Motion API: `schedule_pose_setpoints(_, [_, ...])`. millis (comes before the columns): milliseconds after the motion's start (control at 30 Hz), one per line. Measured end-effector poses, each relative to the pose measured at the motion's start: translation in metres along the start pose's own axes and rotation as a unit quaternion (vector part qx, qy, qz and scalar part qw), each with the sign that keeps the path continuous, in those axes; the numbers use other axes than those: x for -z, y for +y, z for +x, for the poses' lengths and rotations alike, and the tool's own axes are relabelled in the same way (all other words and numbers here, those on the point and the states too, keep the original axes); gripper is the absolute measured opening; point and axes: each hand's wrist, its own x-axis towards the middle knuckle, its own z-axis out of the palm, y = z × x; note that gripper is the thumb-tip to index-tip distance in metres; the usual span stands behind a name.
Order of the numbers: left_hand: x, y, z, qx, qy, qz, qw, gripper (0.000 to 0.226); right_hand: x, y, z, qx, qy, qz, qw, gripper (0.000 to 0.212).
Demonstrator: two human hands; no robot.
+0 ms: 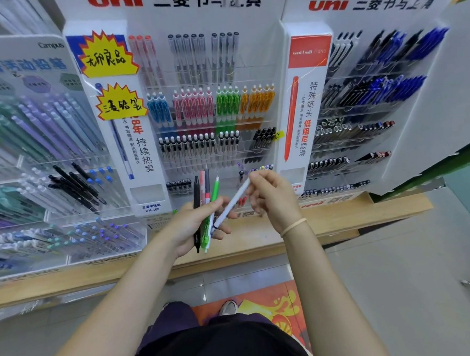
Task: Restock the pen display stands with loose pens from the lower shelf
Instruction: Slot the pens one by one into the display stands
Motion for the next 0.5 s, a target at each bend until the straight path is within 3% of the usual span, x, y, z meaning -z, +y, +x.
schedule_pose_setpoints(100, [0.008,0.009,-0.004,-0.037,0.087,-0.03,0.995,0.019,0.004,-0.021,-0.003,0.013,0.031,0.053,0.998,0.014])
schedule_pose_setpoints(200, [0.008,0.022,-0.003,-0.079,0.138,-0.091,0.983,0.031,0.0,-0.033,-0.005,0.02,-0.002,0.053,0.998,0.009])
schedule_pose_setpoints(367, [-0.01,0.055,-0.004,-0.161,0.15,-0.146,0.964,0.023,-0.016,-0.039,-0.01,-0.004,-0.131,-0.006,0.991,0.01])
schedule_pose_setpoints(500, [-0.016,0.066,-0.01,-0.189,0.137,-0.098,0.967,0.03,-0.022,-0.043,-0.014,-0.002,-0.195,-0.085,0.977,0.01])
